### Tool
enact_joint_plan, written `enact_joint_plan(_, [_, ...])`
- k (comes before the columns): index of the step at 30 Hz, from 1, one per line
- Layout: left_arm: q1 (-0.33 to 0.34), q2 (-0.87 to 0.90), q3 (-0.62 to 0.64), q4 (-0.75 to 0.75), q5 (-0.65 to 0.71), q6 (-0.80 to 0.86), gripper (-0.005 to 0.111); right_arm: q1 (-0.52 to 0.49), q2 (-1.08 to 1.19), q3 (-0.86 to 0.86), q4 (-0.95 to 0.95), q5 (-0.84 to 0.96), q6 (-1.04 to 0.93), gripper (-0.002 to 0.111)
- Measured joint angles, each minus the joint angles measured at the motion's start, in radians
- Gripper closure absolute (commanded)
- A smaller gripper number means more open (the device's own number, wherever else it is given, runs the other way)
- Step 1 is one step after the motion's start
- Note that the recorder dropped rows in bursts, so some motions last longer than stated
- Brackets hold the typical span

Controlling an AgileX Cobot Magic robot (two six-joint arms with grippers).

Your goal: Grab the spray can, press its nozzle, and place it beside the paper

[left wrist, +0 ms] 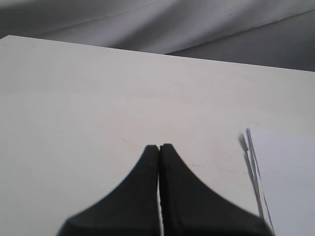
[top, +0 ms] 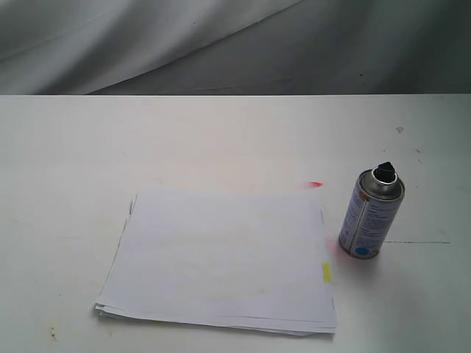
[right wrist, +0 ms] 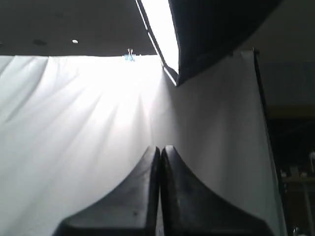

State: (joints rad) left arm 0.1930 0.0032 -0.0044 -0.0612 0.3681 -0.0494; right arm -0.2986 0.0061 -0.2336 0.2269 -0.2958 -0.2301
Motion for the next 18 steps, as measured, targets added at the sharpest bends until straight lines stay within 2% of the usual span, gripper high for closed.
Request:
enact_joint_plan(6, [0.0,0.0,0.0,0.0,0.0,0.0,0.107,0.0,0.198,-0.317,0.0,0.193,-0.066,0.108])
enact_joint_plan(11, [0.0,0.0,0.0,0.0,0.0,0.0,0.107,0.0,0.436,-0.581,0.0,0.492,-0.067,0.108])
enact_joint_plan(14, [0.0,0.0,0.0,0.0,0.0,0.0,0.107,0.0,0.553,-0.648,0.002,0.699,-0.067,0.108])
enact_joint_plan(18, [0.0,0.0,0.0,0.0,0.0,0.0,0.107,0.0,0.645,-0.642,0.002,0.989,-0.069,0.108])
